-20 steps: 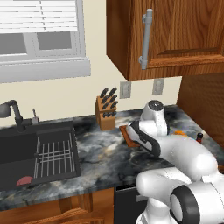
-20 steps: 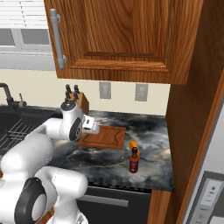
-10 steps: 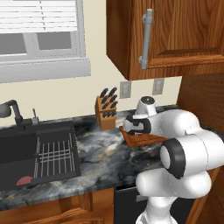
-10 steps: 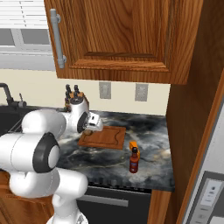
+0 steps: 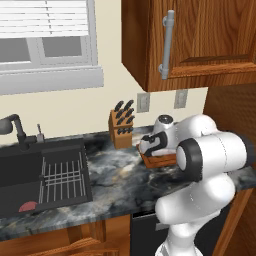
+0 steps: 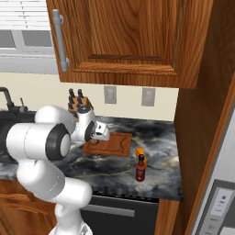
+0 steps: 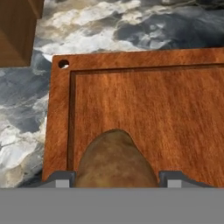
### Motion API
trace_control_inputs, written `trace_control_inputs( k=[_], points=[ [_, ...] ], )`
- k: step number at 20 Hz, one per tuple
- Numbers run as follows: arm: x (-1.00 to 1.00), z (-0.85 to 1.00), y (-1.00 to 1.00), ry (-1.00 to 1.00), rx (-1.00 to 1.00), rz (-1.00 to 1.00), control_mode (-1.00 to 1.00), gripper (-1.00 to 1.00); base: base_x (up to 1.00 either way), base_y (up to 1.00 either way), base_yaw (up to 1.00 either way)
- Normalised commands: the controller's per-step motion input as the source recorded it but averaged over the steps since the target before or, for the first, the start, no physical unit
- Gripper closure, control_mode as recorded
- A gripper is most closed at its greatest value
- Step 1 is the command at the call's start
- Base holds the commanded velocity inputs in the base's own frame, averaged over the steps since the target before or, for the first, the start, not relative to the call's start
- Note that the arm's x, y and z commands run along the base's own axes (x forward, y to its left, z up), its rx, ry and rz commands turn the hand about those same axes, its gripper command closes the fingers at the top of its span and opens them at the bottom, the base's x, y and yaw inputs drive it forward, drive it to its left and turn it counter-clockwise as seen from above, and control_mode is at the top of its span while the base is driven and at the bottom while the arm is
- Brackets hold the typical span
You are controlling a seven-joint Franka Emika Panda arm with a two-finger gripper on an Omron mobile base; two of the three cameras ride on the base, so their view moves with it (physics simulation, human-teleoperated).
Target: Retrieve the reheated potato from the microwave, then place the potato, cheese, and condiment on the cutting board.
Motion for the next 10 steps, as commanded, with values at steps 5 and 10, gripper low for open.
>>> trace_control_inputs(
  k=[5,10],
  points=[
    [0.22,-0.26,0.0,0.0,0.03,0.0,-1.0,1.0,0.0,0.0,0.0],
    [0.08,-0.25,0.0,0.0,0.04,0.0,-1.0,1.0,0.0,0.0,0.0]
  ],
)
